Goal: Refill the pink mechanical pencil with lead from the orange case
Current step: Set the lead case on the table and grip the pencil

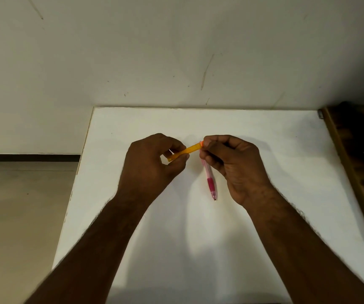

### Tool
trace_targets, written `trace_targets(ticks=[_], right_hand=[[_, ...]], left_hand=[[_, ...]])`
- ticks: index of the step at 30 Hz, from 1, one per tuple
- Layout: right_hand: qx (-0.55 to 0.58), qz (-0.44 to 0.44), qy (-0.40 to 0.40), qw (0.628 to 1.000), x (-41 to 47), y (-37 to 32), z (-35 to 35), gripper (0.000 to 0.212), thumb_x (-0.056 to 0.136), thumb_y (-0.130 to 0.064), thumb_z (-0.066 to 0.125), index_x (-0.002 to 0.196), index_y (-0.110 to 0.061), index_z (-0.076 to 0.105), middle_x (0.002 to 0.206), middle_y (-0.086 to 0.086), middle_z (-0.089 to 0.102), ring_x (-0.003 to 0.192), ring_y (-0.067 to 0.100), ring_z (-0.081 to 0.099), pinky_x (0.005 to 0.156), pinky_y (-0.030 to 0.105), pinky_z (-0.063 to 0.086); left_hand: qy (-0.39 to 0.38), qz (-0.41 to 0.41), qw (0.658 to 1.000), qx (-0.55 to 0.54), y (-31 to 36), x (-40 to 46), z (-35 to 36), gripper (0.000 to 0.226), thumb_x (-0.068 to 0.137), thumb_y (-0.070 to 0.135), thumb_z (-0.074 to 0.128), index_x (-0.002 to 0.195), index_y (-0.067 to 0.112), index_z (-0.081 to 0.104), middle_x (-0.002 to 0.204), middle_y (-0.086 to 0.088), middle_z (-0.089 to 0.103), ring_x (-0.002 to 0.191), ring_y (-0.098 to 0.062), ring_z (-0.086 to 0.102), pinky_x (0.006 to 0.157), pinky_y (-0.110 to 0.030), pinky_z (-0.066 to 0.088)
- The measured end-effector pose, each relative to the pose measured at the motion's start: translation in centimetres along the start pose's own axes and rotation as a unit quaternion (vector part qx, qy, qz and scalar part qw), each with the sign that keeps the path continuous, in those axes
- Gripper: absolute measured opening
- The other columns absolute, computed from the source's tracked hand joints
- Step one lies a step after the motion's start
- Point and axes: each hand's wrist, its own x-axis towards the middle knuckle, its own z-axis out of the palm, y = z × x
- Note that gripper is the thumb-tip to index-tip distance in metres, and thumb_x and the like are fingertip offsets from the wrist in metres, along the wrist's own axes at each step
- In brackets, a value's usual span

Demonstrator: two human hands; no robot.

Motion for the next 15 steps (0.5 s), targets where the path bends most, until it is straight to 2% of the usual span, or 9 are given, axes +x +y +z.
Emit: trace_targets(ticks=[6,15], right_hand=[[-0.059,-0.046,0.004,0.997,-0.01,0.23,0.11,0.009,0.089,-0.006,0.075,0.098,-0.005,0.078,0.085,0.013,0.078,0.077,0.024,0.077,0.073,0.027,0.061],[-0.08,-0.06,0.001,0.995,0.06,0.48,-0.02,0.01,0.09,-0.008,0.075,0.099,-0.004,0.078,0.084,0.014,0.078,0.075,0.023,0.076,0.074,0.028,0.061]], left_hand=[[-0.002,0.013,1.0,0.014,0.09,0.07,-0.13,0.007,0.079,0.034,0.075,0.085,0.032,0.073,0.078,0.016,0.068,0.077,-0.005,0.064,0.071,-0.02,0.049],[0.0,0.022,0.999,0.028,0.21,0.0,-0.27,0.007,0.079,0.034,0.073,0.085,0.031,0.073,0.077,0.014,0.068,0.075,-0.006,0.063,0.071,-0.029,0.052]])
